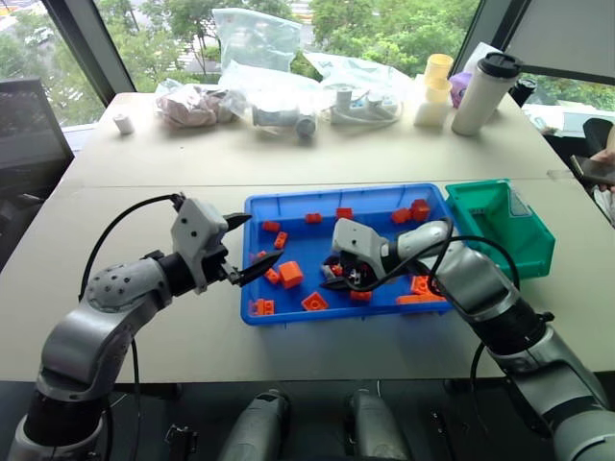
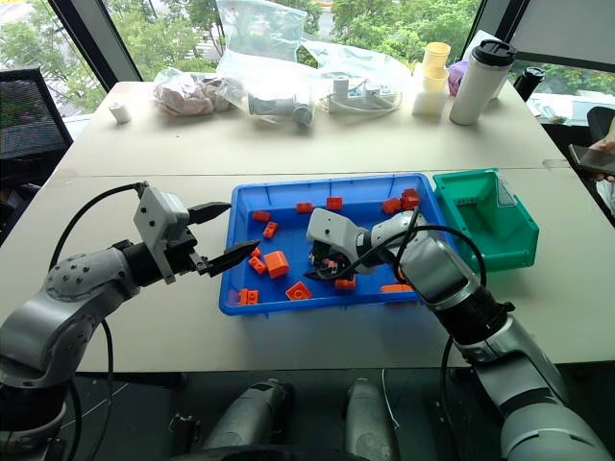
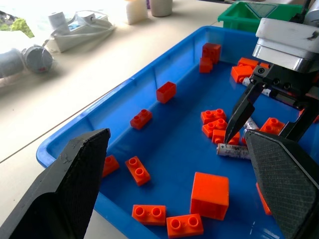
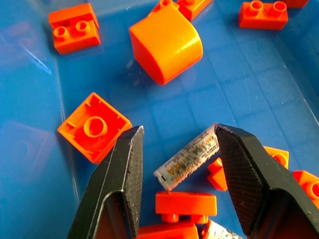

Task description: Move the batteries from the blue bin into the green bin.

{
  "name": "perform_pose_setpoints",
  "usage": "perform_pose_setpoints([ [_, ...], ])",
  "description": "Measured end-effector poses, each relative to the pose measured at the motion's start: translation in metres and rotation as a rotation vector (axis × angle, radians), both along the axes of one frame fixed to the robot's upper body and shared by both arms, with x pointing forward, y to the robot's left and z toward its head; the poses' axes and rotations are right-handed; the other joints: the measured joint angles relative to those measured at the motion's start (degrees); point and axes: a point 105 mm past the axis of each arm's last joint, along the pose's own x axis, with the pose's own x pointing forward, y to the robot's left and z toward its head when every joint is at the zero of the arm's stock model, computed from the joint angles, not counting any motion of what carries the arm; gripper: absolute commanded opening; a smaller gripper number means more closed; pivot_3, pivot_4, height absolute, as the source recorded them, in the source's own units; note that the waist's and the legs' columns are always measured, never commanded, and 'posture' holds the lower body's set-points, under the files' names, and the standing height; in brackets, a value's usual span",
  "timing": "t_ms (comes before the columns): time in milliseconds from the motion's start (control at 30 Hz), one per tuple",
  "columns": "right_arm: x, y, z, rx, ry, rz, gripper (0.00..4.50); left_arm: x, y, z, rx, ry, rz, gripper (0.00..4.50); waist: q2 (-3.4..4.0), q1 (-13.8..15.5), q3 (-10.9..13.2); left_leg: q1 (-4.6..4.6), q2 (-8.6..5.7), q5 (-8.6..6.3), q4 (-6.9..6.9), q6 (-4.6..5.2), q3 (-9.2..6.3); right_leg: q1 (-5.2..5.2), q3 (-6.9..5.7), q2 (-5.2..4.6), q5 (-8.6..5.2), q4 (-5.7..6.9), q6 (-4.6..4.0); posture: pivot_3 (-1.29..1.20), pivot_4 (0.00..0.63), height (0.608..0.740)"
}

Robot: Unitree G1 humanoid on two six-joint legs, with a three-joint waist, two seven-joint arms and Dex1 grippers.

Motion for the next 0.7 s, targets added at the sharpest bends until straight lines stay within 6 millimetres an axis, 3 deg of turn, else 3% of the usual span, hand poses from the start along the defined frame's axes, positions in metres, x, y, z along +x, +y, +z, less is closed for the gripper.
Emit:
perform_pose_setpoints([
  [567,-0.001,0.001,-0.015,-0.026,0.035,-0.051,2.32,0.000,-0.003,-0.006,0.005,0.012,0.000,4.50,0.00,0.0,0.0,0.00,0.00,0.00,0.00,0.00,0.01,0.00,0.00,0.00,0.00,-0.01,0.00,0.00,0.150,0.740],
  [700,0.002,0.002,-0.015,-0.046,0.002,-0.044,0.59,0.000,-0.003,-0.006,0.004,0.012,0.000,4.50,0.00,0.0,0.0,0.00,0.00,0.00,0.00,0.00,0.01,0.00,0.00,0.00,0.00,-0.01,0.00,0.00,0.150,0.740],
])
